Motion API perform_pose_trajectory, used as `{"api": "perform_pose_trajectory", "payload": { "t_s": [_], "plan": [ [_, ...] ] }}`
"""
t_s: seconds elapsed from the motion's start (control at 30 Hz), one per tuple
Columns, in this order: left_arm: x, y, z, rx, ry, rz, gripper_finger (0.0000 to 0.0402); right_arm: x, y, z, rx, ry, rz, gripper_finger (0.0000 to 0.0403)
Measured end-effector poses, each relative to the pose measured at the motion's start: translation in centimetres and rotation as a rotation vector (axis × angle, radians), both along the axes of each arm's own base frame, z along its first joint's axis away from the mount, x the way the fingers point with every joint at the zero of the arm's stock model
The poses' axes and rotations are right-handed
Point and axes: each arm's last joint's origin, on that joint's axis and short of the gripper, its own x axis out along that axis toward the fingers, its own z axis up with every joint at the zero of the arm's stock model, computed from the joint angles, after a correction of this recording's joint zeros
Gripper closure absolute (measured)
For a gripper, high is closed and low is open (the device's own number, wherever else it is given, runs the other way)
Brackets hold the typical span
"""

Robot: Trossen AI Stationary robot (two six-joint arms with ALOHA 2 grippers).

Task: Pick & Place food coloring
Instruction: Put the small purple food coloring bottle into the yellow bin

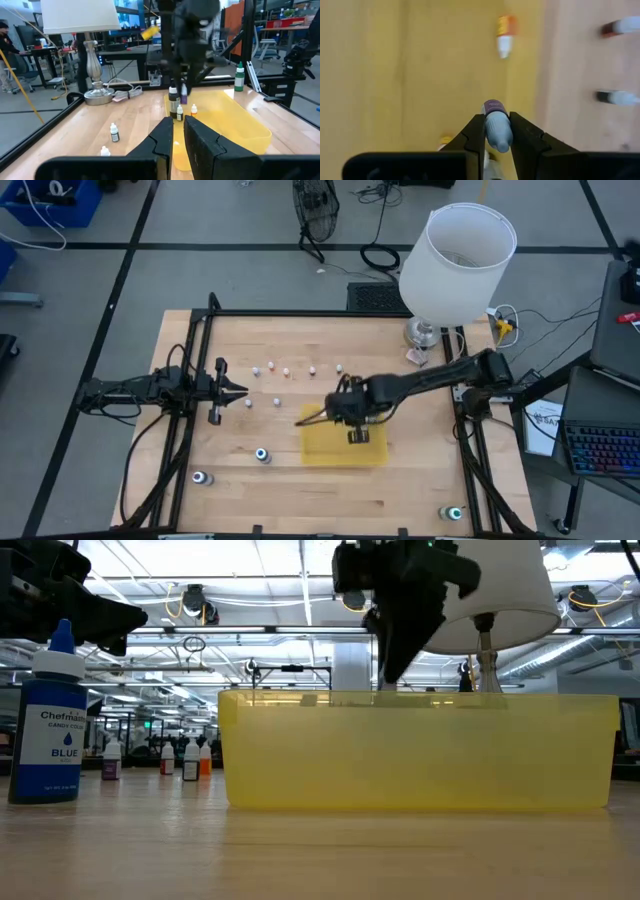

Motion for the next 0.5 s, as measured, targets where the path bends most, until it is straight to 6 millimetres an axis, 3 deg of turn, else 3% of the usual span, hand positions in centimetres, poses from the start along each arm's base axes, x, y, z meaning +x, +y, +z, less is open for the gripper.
{"api": "perform_pose_trajectory", "payload": {
  "t_s": [0.37, 0.5],
  "plan": [
    [0.0, 0.0, 0.0, 0.0, 0.0, 0.0, 0.035, 1.5, 0.5, -5.1, 0.052, 0.158, 0.05, 0.035],
    [0.0, 0.0, 0.0, 0.0, 0.0, 0.0, 0.035, 1.9, 0.2, -5.9, 0.069, 0.172, 0.067, 0.035]
  ]
}}
